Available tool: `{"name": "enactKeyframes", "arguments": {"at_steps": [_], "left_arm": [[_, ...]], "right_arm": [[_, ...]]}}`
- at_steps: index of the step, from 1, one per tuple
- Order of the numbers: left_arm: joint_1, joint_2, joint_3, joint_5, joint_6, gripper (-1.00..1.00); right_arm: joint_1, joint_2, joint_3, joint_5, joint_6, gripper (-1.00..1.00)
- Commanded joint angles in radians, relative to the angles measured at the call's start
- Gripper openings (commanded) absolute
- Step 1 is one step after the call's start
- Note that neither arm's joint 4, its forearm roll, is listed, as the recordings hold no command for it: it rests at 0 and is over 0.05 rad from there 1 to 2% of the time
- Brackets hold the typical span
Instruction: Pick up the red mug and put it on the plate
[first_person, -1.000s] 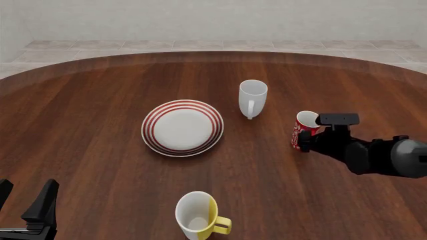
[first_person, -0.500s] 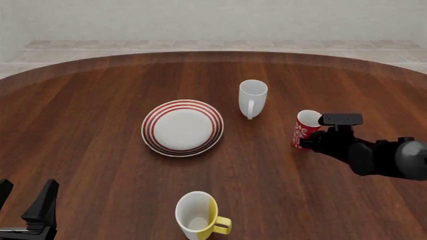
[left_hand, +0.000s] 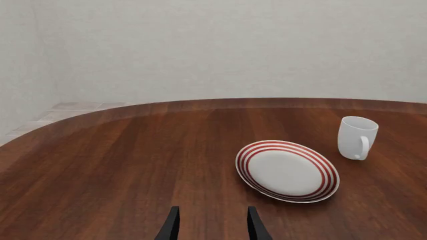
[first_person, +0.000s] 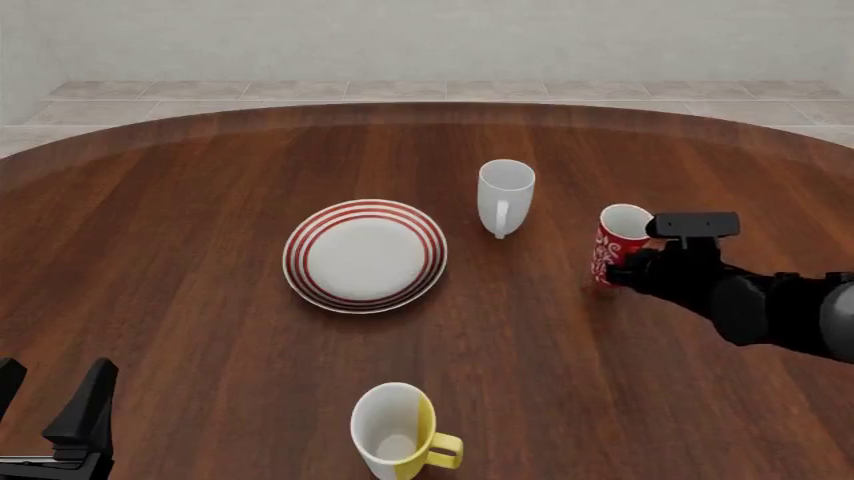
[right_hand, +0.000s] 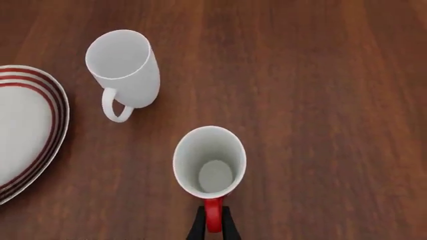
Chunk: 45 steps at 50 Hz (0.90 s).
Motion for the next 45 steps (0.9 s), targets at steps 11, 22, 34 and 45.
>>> {"name": "enactKeyframes", "arguments": {"at_steps": [11,22,34,45], "left_arm": [[0.000,0.000,0.000,0.000,0.000,1.00],[0.000,0.000,0.000,0.000,0.000,1.00],[0.000,0.000,0.000,0.000,0.000,1.00],[0.000,0.000,0.000,0.000,0.000,1.00]], "right_arm": [[0.079,-0.157,-0.075,0.135,-0.027,-1.00],[0.151,-0.181,-0.169,0.208,-0.057,-1.00],[0.221,-0.155,-0.281,0.253,-0.075,-1.00],[0.284,-0.125,-0.357,0.279,-0.085,-1.00]]}}
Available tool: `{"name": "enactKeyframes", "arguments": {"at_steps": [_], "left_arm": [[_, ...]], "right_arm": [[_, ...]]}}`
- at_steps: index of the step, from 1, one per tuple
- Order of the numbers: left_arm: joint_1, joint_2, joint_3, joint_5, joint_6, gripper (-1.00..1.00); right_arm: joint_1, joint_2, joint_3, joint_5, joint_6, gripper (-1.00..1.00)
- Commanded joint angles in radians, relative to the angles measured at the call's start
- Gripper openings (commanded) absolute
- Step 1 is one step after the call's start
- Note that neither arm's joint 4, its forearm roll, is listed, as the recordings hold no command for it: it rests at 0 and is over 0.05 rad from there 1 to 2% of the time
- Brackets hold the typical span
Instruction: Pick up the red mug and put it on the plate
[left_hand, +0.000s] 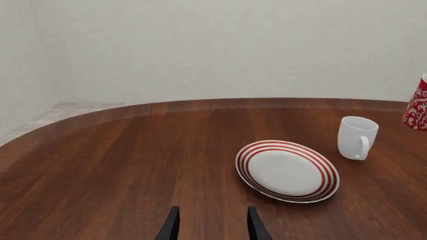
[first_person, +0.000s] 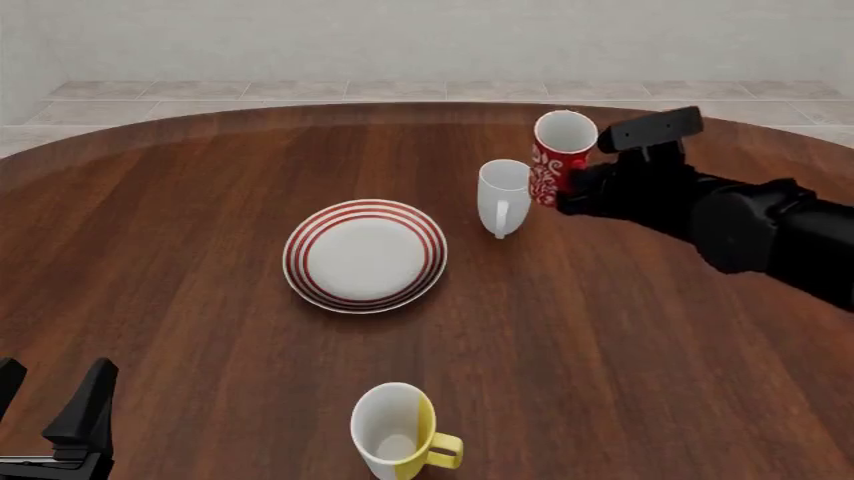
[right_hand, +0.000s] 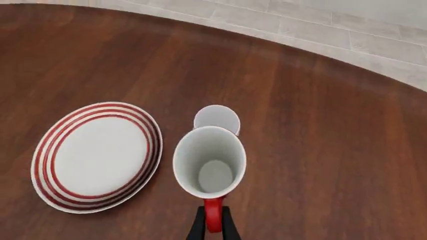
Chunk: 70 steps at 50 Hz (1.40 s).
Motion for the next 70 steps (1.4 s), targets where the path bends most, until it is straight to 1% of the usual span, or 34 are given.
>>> {"name": "enactKeyframes", "arguments": {"at_steps": [1,5,6,15,17,23,33,42,44,48,52,56,70], "left_arm": [[0.000,0.000,0.000,0.000,0.000,1.00],[0.000,0.000,0.000,0.000,0.000,1.00],[0.000,0.000,0.000,0.000,0.000,1.00],[0.000,0.000,0.000,0.000,0.000,1.00],[0.000,0.000,0.000,0.000,0.000,1.00],[0.000,0.000,0.000,0.000,0.000,1.00],[0.000,0.000,0.000,0.000,0.000,1.00],[0.000,0.000,0.000,0.000,0.000,1.00],[0.000,0.000,0.000,0.000,0.000,1.00],[0.000,0.000,0.000,0.000,0.000,1.00],[0.000,0.000,0.000,0.000,0.000,1.00],[0.000,0.000,0.000,0.000,0.000,1.00],[0.000,0.000,0.000,0.000,0.000,1.00]], "right_arm": [[0.062,0.027,-0.094,0.034,-0.002,-1.00],[0.093,0.049,-0.126,0.040,0.007,-1.00],[0.096,0.057,-0.132,0.036,-0.001,-1.00],[0.131,0.113,-0.179,0.027,0.018,-1.00],[0.145,0.122,-0.194,0.026,0.036,-1.00],[0.166,0.139,-0.227,0.027,0.048,-1.00],[0.210,0.193,-0.287,0.025,0.053,-1.00],[0.237,0.229,-0.324,0.024,0.062,-1.00],[0.252,0.239,-0.332,0.026,0.080,-1.00],[0.261,0.254,-0.346,0.024,0.076,-1.00],[0.278,0.270,-0.359,0.025,0.090,-1.00],[0.302,0.282,-0.362,0.018,0.094,-1.00],[0.334,0.333,-0.381,0.009,0.098,-1.00]]}}
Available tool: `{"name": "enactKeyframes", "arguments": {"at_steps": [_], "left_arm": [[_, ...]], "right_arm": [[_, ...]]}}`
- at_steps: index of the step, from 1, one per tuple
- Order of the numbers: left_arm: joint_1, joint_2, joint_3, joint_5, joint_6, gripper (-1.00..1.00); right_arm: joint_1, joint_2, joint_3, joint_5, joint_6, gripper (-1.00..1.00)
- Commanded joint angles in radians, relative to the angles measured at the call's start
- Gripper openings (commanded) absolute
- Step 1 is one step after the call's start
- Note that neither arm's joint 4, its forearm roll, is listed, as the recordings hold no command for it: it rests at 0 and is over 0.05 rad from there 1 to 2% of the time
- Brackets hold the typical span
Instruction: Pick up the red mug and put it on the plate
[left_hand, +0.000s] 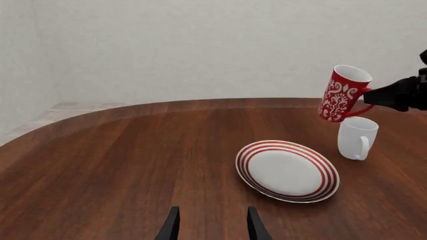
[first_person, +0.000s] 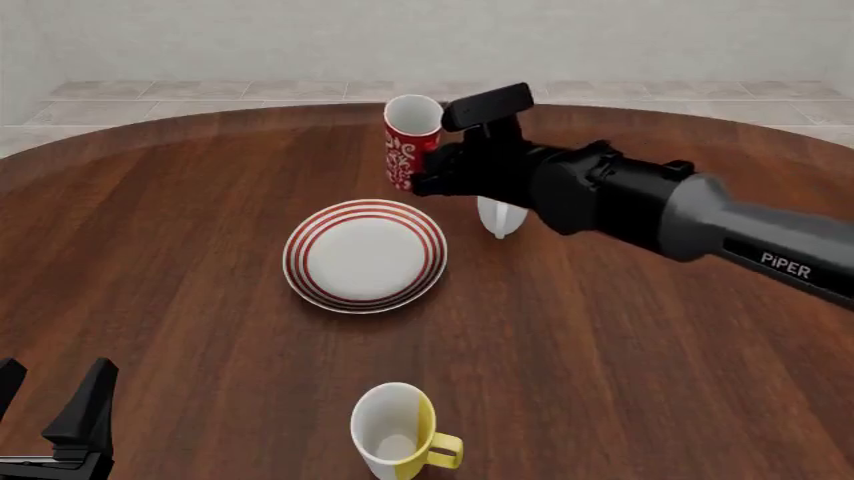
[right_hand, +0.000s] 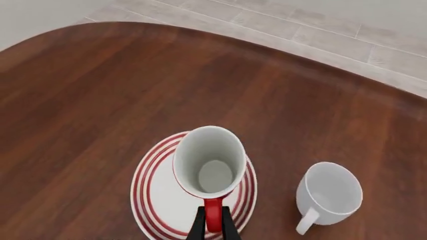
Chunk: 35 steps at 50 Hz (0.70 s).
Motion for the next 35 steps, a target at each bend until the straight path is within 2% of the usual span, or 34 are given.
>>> {"name": "enactKeyframes", "arguments": {"at_steps": [1,35], "left_arm": [[0.000,0.000,0.000,0.000,0.000,1.00],[0.000,0.000,0.000,0.000,0.000,1.00]], "right_arm": [[0.031,0.036,-0.025,-0.006,0.012,-1.00],[0.064,0.094,0.000,-0.035,0.035,-1.00]]}}
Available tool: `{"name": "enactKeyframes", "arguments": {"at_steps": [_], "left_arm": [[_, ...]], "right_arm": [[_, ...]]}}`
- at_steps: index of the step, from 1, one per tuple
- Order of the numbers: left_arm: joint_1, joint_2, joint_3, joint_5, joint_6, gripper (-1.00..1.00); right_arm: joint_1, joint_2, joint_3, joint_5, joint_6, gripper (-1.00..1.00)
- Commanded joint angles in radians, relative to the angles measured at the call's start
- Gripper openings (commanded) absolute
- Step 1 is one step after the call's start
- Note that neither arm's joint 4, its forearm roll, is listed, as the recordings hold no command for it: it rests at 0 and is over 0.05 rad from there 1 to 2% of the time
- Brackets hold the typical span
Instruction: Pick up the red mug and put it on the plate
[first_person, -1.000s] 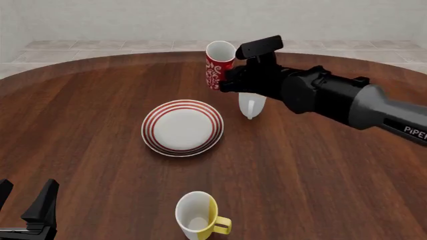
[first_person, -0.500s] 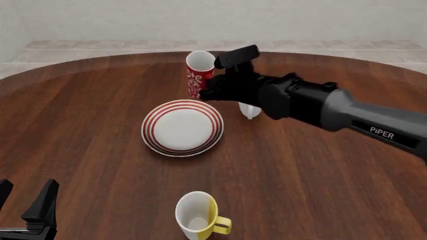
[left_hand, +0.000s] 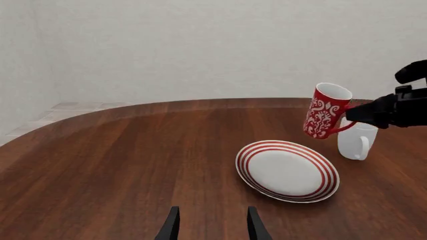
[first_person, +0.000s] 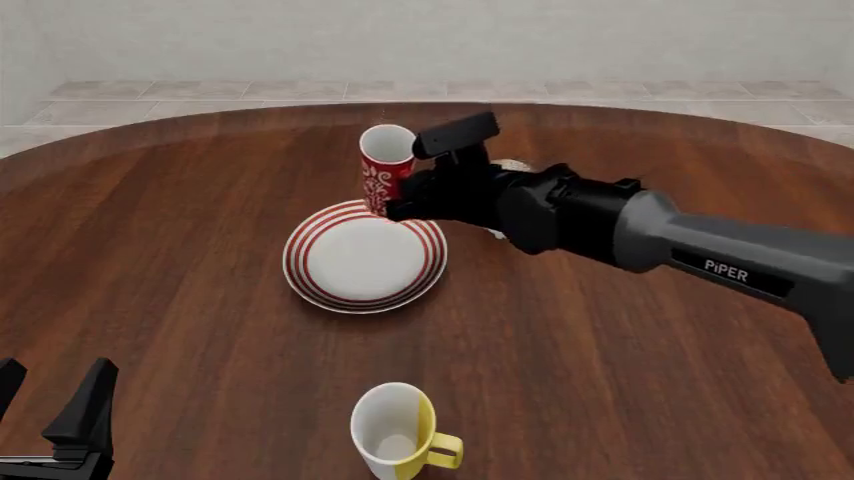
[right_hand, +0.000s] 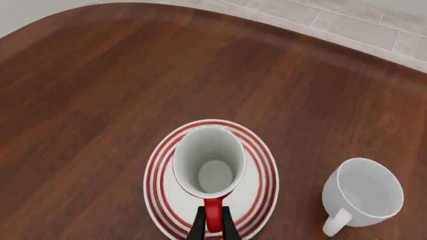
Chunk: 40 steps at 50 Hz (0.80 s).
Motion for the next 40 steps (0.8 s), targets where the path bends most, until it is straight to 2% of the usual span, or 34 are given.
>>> {"name": "enactKeyframes", "arguments": {"at_steps": [1,6,40], "left_arm": [[0.000,0.000,0.000,0.000,0.000,1.00],[0.000,0.000,0.000,0.000,0.000,1.00],[0.000,0.000,0.000,0.000,0.000,1.00]], "right_arm": [[0.013,0.017,0.008,-0.014,0.015,-1.00],[0.027,0.034,0.014,-0.023,0.030,-1.00],[0.044,0.092,0.022,-0.043,0.012,-1.00]]}}
